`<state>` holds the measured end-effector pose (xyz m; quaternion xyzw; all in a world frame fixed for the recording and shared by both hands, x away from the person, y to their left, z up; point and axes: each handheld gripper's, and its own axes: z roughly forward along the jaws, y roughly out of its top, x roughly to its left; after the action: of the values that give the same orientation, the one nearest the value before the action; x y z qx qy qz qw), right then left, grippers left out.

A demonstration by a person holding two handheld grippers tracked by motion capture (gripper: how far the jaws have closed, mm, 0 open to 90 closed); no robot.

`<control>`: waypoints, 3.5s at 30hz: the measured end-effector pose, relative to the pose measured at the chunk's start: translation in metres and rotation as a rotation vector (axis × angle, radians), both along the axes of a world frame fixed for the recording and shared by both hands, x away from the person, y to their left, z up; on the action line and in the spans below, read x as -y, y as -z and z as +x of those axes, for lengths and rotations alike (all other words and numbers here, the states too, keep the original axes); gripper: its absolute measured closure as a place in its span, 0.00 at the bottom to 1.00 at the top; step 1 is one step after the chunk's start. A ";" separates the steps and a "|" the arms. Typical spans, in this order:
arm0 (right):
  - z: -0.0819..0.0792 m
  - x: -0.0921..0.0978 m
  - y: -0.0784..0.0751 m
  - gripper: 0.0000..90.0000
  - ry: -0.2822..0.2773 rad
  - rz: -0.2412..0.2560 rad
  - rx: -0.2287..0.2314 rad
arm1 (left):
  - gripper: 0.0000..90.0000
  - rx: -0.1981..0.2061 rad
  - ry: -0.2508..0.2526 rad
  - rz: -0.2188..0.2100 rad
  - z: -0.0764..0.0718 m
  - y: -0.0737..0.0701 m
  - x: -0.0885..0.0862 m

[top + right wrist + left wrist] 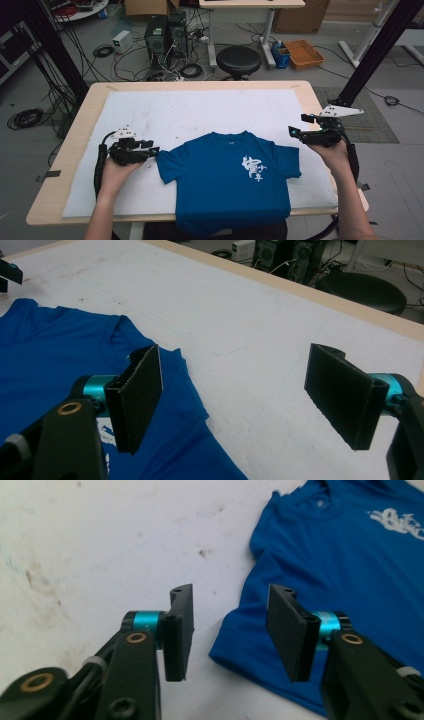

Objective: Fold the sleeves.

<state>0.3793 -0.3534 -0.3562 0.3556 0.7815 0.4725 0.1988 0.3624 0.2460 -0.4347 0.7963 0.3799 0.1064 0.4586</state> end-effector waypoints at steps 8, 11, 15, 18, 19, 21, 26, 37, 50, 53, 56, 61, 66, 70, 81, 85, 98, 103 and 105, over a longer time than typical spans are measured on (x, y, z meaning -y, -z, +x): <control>0.000 0.000 0.000 0.26 0.003 -0.006 0.000 | 0.73 -0.071 0.004 0.050 0.005 0.008 0.004; 0.000 -0.001 0.001 0.26 0.003 -0.008 -0.003 | 0.80 -0.085 0.017 0.063 0.005 0.010 0.007; 0.000 -0.001 0.001 0.26 0.004 -0.011 -0.005 | 0.97 -0.086 0.024 0.055 0.003 0.007 0.008; 0.000 -0.001 0.001 0.26 0.003 -0.010 -0.002 | 0.98 -0.120 0.003 -0.016 0.001 0.001 0.006; 0.000 -0.001 0.001 0.26 0.003 -0.011 -0.001 | 0.98 -0.120 0.003 -0.016 0.001 0.001 0.006; 0.000 0.000 0.001 0.26 0.006 -0.007 -0.001 | 0.98 -0.129 0.009 -0.086 -0.001 -0.011 0.008; 0.000 0.000 0.001 0.26 0.006 -0.005 0.002 | 0.98 -0.142 0.078 -0.201 -0.005 -0.034 0.032; -0.002 0.003 -0.003 0.26 0.010 0.004 0.012 | 0.98 -0.190 0.161 -0.219 -0.012 -0.047 0.133; -0.004 0.011 -0.004 0.26 0.027 0.008 0.019 | 0.78 -0.107 0.139 -0.145 -0.015 -0.034 0.151; -0.004 0.011 -0.004 0.26 0.026 0.008 0.018 | 0.75 -0.149 0.084 -0.078 -0.019 -0.027 0.135; -0.004 0.010 -0.004 0.26 0.030 0.004 0.013 | 0.73 -0.183 0.030 -0.073 -0.024 -0.022 0.121; -0.003 0.010 -0.004 0.26 0.032 0.003 0.011 | 0.66 -0.201 0.012 -0.096 -0.038 -0.019 0.115; -0.003 0.009 -0.002 0.26 0.030 -0.004 0.010 | 0.63 -0.240 0.031 -0.065 -0.039 -0.008 0.125; -0.004 0.010 -0.002 0.26 0.036 -0.003 0.009 | 0.93 -0.234 0.145 -0.047 -0.043 -0.005 0.134; -0.003 0.016 0.000 0.27 0.046 0.002 0.005 | 0.74 -0.069 0.292 0.042 -0.055 -0.015 0.150; -0.004 0.017 0.000 0.27 0.048 0.002 0.000 | 0.58 -0.053 0.163 0.068 -0.054 -0.017 0.145; -0.003 0.019 0.001 0.27 0.054 0.003 -0.001 | 0.96 -0.104 0.229 0.090 -0.054 -0.010 0.145; -0.003 0.020 0.001 0.27 0.054 0.005 0.001 | 0.96 -0.099 0.423 0.049 -0.056 -0.012 0.150; -0.003 0.020 0.002 0.27 0.054 0.007 -0.002 | 0.89 -0.107 0.492 0.046 -0.058 -0.011 0.152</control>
<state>0.3759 -0.3737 -0.3578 0.3777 0.7701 0.4695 0.2094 0.3046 0.0937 -0.4237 0.8796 0.1960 -0.0421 0.4315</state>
